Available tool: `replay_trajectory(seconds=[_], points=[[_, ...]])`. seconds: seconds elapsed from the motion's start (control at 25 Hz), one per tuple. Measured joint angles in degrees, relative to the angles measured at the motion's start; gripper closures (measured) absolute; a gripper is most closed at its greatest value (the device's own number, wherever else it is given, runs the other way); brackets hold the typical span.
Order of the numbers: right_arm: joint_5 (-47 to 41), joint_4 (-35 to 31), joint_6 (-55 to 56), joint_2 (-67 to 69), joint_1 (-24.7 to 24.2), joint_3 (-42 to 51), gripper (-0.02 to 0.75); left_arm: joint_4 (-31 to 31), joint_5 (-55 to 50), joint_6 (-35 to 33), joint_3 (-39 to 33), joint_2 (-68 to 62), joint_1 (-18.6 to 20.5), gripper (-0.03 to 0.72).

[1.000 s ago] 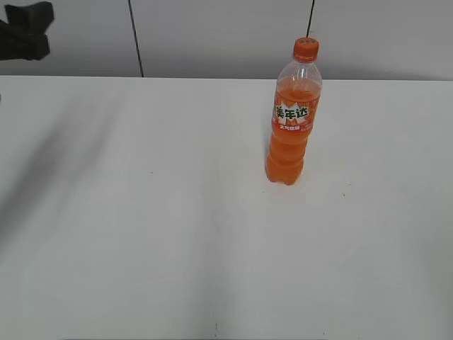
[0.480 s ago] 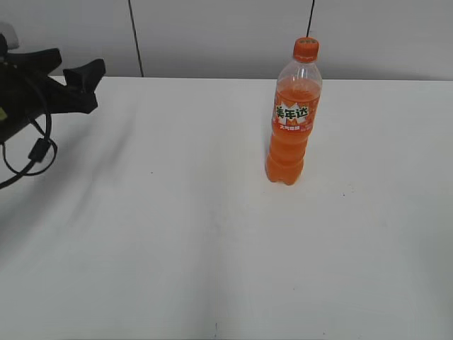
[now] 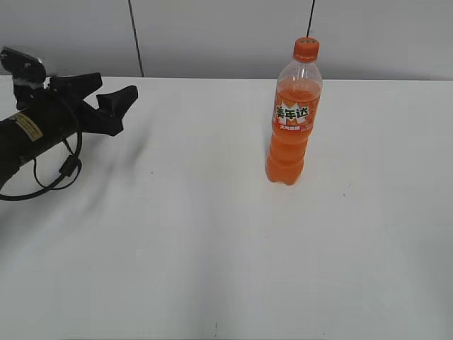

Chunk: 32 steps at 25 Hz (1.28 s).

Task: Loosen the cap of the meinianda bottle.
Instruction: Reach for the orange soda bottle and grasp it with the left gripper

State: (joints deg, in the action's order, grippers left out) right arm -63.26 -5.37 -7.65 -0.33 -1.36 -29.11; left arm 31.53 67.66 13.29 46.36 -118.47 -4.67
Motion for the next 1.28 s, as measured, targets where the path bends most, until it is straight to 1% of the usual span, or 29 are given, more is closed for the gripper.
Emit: replay_trajectory(seconds=[0.12, 0.24, 0.32, 0.4, 0.56, 0.72, 0.84, 1.04, 1.28], points=[[0.0, 0.0, 0.0, 0.0, 0.0, 0.0, 0.153, 4.3, 0.6, 2.1, 0.6, -0.1, 0.0, 0.170], [0.0, 0.0, 0.0, 0.0, 0.0, 0.0, 0.153, 12.4, 1.0, 4.4, 0.7, -0.2, -0.6, 0.170], [0.0, 0.0, 0.0, 0.0, 0.0, 0.0, 0.153, 16.5, 1.2, 4.7, 0.7, -0.5, -2.1, 0.170], [0.0, 0.0, 0.0, 0.0, 0.0, 0.0, 0.153, 18.2, 1.2, 4.8, 0.7, -0.7, -4.1, 0.170], [0.0, 0.0, 0.0, 0.0, 0.0, 0.0, 0.153, 17.6, 1.4, 4.9, 0.8, -2.0, -7.9, 0.169], [0.0, 0.0, 0.0, 0.0, 0.0, 0.0, 0.153, 16.2, 1.4, 4.9, 2.4, -5.2, -10.7, 0.169], [0.0, 0.0, 0.0, 0.0, 0.0, 0.0, 0.153, 16.0, 1.3, 4.9, 5.3, -7.6, -12.4, 0.160], [0.0, 0.0, 0.0, 0.0, 0.0, 0.0, 0.153, 14.7, 1.3, 4.9, 9.9, -10.6, -15.5, 0.097], [0.0, 0.0, 0.0, 0.0, 0.0, 0.0, 0.153, 12.4, 1.3, 5.3, 14.9, -13.9, -18.4, 0.092]])
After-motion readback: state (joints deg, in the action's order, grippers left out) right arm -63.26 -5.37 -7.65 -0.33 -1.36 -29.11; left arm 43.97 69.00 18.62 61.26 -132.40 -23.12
